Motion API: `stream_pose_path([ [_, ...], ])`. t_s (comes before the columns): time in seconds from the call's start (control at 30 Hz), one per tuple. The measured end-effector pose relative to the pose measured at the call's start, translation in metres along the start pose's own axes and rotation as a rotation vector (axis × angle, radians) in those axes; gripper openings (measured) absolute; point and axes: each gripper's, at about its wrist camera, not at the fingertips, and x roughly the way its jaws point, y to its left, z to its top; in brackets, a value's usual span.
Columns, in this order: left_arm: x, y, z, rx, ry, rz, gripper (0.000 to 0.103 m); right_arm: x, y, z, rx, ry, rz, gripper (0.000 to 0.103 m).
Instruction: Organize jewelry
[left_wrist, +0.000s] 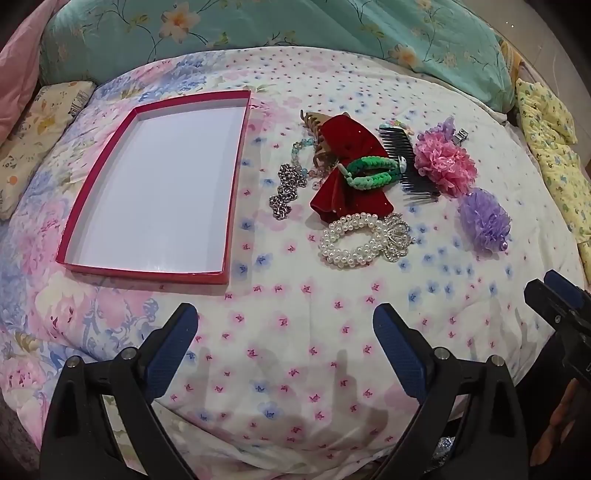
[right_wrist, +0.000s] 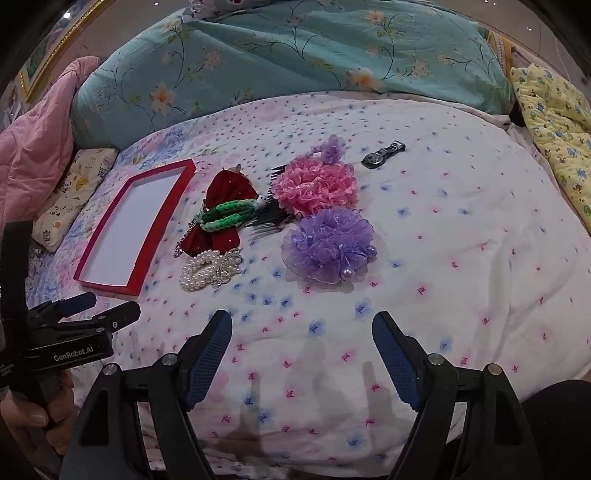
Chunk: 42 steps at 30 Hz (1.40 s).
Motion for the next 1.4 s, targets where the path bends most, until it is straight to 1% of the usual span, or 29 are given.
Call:
stream_pose_path([
  [0.47, 0.002, -0.001, 0.001, 0.0, -0.002, -0.007, 0.097, -0.001, 0.005, 0.0, -0.013, -0.003, 0.0, 0.08],
  [0.7, 0.004, -0.001, 0.0, 0.003, 0.009, -0.004, 0.097, -0.002, 0.005, 0.0, -0.014, 0.0, 0.0, 0.08],
  [0.8, 0.006, -0.001, -0.001, 0.004, 0.019, -0.004, 0.097, -0.001, 0.004, 0.0, -0.013, -0.003, 0.002, 0.08],
  [0.9, 0.007, -0.001, -0.001, 0.001, 0.059, -0.009, 0.097, -0.001, 0.004, 0.0, -0.009, -0.004, 0.009, 0.08],
  [1.03, 0.008, -0.001, -0.001, 0.002, 0.079, -0.004, 0.097, 0.001, 0.004, -0.001, -0.01, -0.001, 0.004, 0.08],
  [1.1, 0.009, -0.002, -0.001, 0.005, 0.068, 0.0, 0.097, 0.001, 0.004, -0.001, -0.012, 0.001, 0.002, 0.08],
  [1.2, 0.01, -0.002, -0.001, 0.009, 0.073, 0.006, 0.097, 0.004, 0.004, -0.001, -0.006, -0.008, 0.012, 0.08],
  [1.4, 0.012, -0.002, 0.0, 0.015, 0.071, 0.012, 0.097, 0.005, 0.003, 0.0, -0.008, -0.008, 0.005, 0.08],
])
